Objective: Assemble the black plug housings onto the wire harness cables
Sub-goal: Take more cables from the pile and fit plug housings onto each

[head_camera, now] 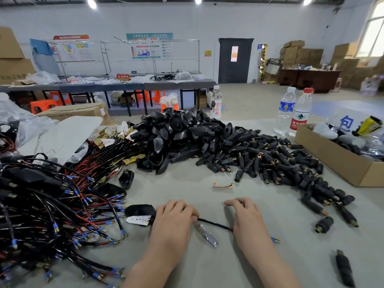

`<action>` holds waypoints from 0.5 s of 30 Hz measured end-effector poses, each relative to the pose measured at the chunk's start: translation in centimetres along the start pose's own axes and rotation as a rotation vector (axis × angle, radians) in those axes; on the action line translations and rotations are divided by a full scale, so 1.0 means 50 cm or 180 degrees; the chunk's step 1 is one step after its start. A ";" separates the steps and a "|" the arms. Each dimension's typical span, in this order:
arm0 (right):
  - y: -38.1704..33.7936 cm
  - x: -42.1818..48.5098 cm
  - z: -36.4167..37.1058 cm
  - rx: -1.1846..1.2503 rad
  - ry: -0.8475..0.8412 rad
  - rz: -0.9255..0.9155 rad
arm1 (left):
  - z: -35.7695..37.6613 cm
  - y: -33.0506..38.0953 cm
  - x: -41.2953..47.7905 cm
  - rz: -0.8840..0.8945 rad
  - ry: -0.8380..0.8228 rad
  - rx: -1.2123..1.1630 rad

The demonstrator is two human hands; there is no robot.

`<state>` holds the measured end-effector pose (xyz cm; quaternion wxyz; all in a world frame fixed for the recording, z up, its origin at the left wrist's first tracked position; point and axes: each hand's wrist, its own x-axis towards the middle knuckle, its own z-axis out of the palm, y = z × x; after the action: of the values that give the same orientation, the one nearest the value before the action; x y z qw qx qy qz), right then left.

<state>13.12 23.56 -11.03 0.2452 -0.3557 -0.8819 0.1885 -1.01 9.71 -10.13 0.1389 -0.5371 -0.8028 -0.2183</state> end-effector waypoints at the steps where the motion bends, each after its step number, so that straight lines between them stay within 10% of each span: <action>1: 0.002 0.000 0.001 -0.0016 -0.0014 -0.0005 | -0.002 -0.001 0.000 0.0011 0.0078 0.0038; 15: -0.025 -0.013 -0.014 0.0241 -0.0011 -0.0627 | -0.009 -0.061 -0.017 -0.0423 0.0816 0.0332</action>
<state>13.25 22.34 -10.04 0.2744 -0.2574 -0.9053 0.1973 -3.50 7.83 -10.75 0.2532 -0.4427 -0.8225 -0.2518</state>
